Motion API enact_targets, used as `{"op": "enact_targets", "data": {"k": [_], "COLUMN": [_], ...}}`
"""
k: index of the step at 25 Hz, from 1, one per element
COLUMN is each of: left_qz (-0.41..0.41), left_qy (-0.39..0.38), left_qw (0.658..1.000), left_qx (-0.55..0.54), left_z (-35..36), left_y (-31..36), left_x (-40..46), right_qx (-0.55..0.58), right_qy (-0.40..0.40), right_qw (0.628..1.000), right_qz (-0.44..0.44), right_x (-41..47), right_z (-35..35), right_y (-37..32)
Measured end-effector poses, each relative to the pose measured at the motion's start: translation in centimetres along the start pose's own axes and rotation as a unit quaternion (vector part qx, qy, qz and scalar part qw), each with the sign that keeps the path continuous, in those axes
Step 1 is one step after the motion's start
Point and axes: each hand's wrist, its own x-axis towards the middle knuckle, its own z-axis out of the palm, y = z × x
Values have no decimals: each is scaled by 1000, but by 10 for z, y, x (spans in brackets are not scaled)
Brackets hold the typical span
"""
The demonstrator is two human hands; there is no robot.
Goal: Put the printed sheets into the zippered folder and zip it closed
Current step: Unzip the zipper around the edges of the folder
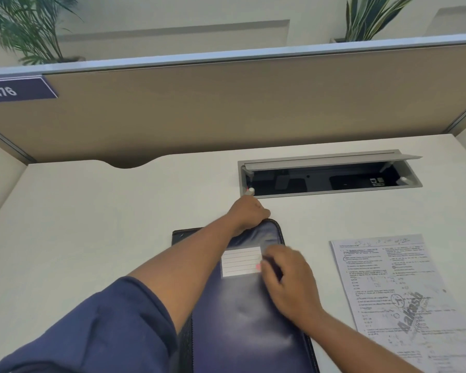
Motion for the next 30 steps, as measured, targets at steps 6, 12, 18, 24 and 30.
{"op": "enact_targets", "data": {"k": [6, 12, 18, 24, 30], "left_qz": [4, 32, 63, 53, 53], "left_qy": [-47, -3, -7, 1, 2], "left_qw": [998, 999, 998, 998, 998], "left_qx": [30, 6, -19, -26, -34], "left_z": [-19, -30, -29, -28, -31], "left_y": [-21, -46, -52, -53, -47], "left_x": [-9, -25, -30, -28, -30], "right_qx": [11, 6, -117, -50, 67], "right_qy": [-30, -100, -177, -202, -132], "right_qw": [990, 966, 940, 931, 921], "right_qz": [135, 239, 268, 300, 359], "right_x": [78, 129, 164, 179, 158], "right_z": [-18, -20, -13, -8, -19], "right_y": [16, 10, 0, 13, 36]}}
